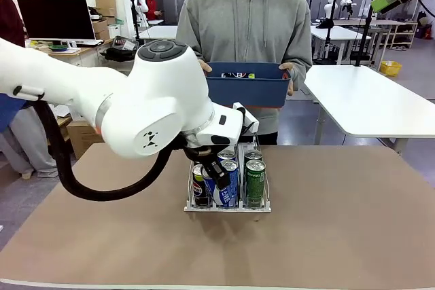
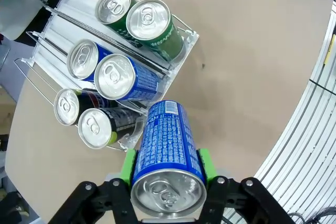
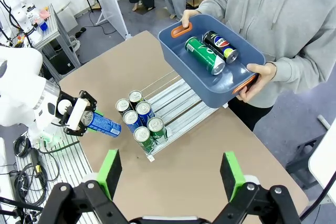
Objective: Fill the beverage cans into the dispenser.
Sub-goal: Place the picked Ionic drink in the line of the Automatic Can Dispenser with the same cans.
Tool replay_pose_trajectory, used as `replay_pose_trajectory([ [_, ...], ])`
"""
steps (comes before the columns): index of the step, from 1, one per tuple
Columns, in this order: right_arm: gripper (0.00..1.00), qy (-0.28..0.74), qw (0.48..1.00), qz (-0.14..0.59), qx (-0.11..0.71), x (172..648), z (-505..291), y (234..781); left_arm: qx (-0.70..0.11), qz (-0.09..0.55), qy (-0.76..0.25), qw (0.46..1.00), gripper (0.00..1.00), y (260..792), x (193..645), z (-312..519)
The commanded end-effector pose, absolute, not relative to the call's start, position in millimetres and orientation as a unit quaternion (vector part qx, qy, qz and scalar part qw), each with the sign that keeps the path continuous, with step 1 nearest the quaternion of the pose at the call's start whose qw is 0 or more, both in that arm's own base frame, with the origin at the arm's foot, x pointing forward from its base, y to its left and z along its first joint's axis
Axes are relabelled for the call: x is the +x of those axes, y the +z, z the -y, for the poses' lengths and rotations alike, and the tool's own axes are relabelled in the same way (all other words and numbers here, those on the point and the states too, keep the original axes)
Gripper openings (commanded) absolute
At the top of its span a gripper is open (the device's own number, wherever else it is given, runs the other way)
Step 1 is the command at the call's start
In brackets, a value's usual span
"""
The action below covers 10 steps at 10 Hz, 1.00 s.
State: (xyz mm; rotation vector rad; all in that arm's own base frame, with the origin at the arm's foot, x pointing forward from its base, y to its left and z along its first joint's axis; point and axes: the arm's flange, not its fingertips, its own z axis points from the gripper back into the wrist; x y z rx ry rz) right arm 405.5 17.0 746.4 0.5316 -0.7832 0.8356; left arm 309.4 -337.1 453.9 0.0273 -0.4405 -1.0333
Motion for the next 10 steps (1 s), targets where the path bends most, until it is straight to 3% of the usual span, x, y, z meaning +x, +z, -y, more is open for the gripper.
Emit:
replay_pose_trajectory([
  [1,1.0,0.39,0.807,0.366,0.249,405,-17,746,0.018,0.212,-0.474,0.854,0.57,455,320,349],
  [10,1.0,0.39,0.807,0.366,0.249,405,-17,746,0.016,0.23,-0.424,0.876,0.57,440,386,366],
])
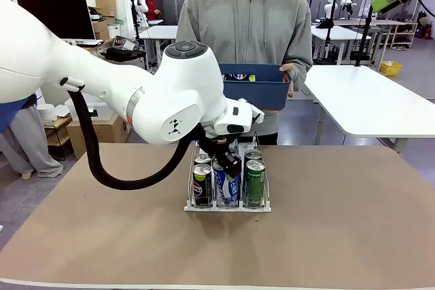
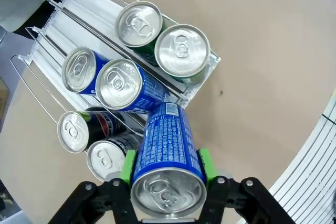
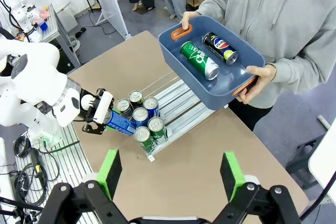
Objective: Fill the beverage cans into the dispenser.
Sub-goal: Place the picked Ionic drink in the line of the Automatic Can Dispenser with the same cans.
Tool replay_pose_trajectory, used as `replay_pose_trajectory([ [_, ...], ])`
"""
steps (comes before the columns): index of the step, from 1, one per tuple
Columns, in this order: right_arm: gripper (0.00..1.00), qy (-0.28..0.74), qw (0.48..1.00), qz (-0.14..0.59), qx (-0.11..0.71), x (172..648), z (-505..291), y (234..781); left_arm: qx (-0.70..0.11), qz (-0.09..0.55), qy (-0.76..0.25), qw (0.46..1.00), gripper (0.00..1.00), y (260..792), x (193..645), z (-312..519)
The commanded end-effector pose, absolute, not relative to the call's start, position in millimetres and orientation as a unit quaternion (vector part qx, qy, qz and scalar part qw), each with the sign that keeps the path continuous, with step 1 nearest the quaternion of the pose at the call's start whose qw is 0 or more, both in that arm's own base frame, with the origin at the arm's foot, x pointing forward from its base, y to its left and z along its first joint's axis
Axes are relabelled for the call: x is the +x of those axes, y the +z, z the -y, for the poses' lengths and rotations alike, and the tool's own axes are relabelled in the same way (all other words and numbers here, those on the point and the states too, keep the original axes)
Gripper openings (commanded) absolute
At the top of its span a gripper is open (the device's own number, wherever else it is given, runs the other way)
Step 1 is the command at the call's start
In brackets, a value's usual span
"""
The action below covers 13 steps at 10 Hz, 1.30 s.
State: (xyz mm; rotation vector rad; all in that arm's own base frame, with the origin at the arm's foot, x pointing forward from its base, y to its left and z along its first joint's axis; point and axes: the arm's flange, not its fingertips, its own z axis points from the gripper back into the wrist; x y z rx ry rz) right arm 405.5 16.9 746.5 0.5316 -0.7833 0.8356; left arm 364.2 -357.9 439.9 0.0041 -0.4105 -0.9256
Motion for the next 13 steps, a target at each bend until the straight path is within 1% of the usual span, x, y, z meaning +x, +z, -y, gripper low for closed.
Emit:
replay_pose_trajectory([
  [1,1.0,0.39,0.807,0.366,0.249,405,-17,746,0.02,0.228,-0.419,0.879,0.57,436,393,367],
  [3,1.0,0.39,0.807,0.366,0.249,405,-17,746,0.021,0.227,-0.409,0.884,0.57,429,405,368],
  [6,1.0,0.39,0.807,0.366,0.249,405,-17,746,0.019,0.246,-0.379,0.892,0.57,423,419,372],
  [9,1.0,0.39,0.807,0.366,0.249,405,-17,746,0.004,0.228,-0.38,0.896,0.57,413,424,378],
  [13,1.0,0.39,0.807,0.366,0.249,405,-17,746,0.006,0.186,-0.402,0.896,0.57,399,422,374],
])
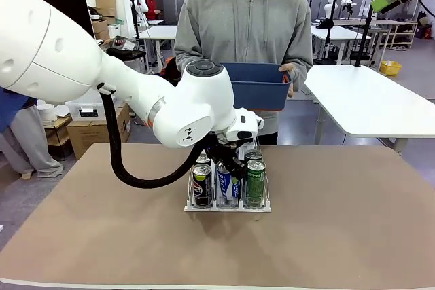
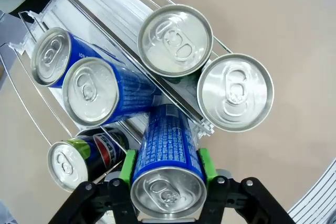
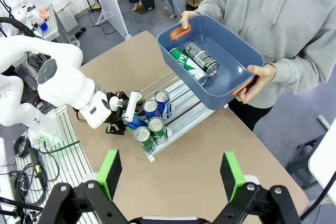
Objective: Fill the beverage cans into the dispenser.
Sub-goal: Place the picked Ionic drink in the line of the Automatic Can Dispenser with the same cans.
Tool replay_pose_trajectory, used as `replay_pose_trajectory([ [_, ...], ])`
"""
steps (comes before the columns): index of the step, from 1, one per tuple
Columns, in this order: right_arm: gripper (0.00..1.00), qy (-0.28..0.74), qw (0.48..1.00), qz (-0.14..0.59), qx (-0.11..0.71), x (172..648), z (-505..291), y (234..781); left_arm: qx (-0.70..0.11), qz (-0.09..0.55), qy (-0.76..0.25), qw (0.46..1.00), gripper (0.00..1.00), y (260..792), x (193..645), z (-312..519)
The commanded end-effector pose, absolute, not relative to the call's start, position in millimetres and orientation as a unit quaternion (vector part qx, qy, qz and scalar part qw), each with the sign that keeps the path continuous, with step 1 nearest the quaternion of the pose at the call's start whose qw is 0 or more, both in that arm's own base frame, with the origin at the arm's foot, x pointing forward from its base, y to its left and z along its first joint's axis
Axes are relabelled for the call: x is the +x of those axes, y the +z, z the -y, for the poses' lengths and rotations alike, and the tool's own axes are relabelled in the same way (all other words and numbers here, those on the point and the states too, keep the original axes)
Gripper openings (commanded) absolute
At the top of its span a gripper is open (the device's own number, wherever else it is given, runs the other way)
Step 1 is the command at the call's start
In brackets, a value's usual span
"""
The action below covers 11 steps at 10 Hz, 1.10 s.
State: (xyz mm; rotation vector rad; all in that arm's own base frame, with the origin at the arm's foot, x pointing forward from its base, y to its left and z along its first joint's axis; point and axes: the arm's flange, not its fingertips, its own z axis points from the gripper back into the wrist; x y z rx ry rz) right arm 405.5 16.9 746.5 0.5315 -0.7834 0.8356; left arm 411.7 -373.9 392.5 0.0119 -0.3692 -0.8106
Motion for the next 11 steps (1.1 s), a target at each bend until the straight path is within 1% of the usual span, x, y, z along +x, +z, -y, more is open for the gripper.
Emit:
replay_pose_trajectory([
  [1,1.0,0.39,0.807,0.366,0.249,405,-17,746,0.007,0.183,-0.407,0.895,0.57,397,421,374],
  [2,1.0,0.39,0.807,0.366,0.249,405,-17,746,0.005,0.179,-0.411,0.894,0.57,397,422,372],
  [3,1.0,0.39,0.807,0.366,0.249,405,-17,746,-0.001,0.172,-0.409,0.896,0.76,399,422,369],
  [4,1.0,0.39,0.807,0.366,0.249,405,-17,746,-0.004,0.177,-0.401,0.899,0.77,402,420,368],
  [5,1.0,0.39,0.807,0.366,0.249,405,-17,746,-0.001,0.185,-0.396,0.899,0.95,409,418,365],
  [6,1.0,0.39,0.807,0.366,0.249,405,-17,746,0.001,0.198,-0.395,0.897,0.96,416,414,361],
  [7,1.0,0.39,0.807,0.366,0.249,405,-17,746,0.0,0.214,-0.39,0.896,1.0,426,405,358],
  [10,1.0,0.39,0.807,0.366,0.249,405,-17,746,-0.007,0.259,-0.394,0.882,1.0,449,361,346],
  [11,1.0,0.39,0.807,0.366,0.249,405,-17,746,0.006,0.228,-0.394,0.89,1.0,442,399,361],
])
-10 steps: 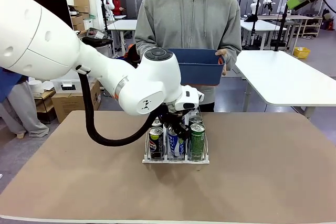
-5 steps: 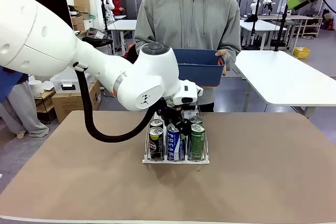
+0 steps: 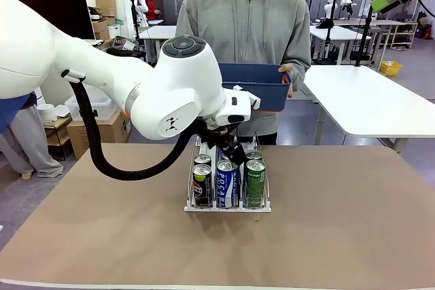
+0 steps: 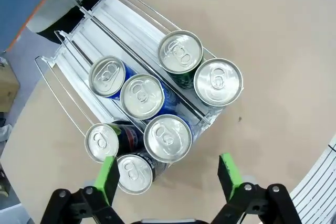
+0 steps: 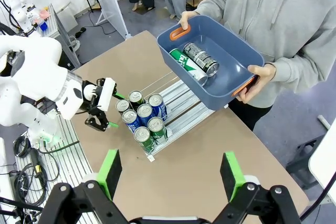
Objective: Fill the beverage cans into the dispenser.
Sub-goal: Pick up the Pepsi coke handed by the human.
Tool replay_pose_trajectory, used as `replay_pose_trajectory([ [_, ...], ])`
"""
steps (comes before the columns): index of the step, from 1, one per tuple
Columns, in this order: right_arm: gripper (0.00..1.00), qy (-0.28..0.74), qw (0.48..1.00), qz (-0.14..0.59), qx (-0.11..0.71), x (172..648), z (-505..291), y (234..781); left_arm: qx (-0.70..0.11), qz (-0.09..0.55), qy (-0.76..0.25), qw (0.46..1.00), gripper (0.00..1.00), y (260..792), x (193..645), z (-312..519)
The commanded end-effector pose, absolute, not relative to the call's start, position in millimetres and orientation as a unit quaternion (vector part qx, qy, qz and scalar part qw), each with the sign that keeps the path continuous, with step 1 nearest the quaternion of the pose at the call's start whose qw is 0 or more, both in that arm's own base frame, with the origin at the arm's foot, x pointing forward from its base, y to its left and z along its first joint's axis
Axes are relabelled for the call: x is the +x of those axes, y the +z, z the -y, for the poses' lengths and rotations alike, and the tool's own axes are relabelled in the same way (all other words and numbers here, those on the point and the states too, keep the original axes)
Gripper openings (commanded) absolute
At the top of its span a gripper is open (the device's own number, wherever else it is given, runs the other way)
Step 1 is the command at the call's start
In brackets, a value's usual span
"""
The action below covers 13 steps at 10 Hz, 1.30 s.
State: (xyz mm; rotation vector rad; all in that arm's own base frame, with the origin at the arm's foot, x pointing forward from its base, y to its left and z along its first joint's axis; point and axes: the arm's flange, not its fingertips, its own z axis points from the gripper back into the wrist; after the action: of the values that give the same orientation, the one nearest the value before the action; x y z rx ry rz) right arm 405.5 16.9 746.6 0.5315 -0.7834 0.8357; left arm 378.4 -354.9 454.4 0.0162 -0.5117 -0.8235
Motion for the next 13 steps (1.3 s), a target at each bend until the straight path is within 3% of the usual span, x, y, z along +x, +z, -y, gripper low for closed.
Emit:
replay_pose_trajectory([
  [1,1.0,0.39,0.807,0.366,0.249,405,-17,746,0.006,0.228,-0.394,0.89,1.0,442,399,361],
  [6,1.0,0.39,0.807,0.366,0.249,405,-17,746,0.001,0.23,-0.393,0.89,1.0,439,395,360],
  [10,1.0,0.39,0.807,0.366,0.249,405,-17,746,-0.079,0.169,-0.44,0.879,1.0,527,403,280],
  [13,1.0,0.39,0.807,0.366,0.249,405,-17,746,-0.095,0.183,-0.466,0.86,1.0,602,413,221],
])
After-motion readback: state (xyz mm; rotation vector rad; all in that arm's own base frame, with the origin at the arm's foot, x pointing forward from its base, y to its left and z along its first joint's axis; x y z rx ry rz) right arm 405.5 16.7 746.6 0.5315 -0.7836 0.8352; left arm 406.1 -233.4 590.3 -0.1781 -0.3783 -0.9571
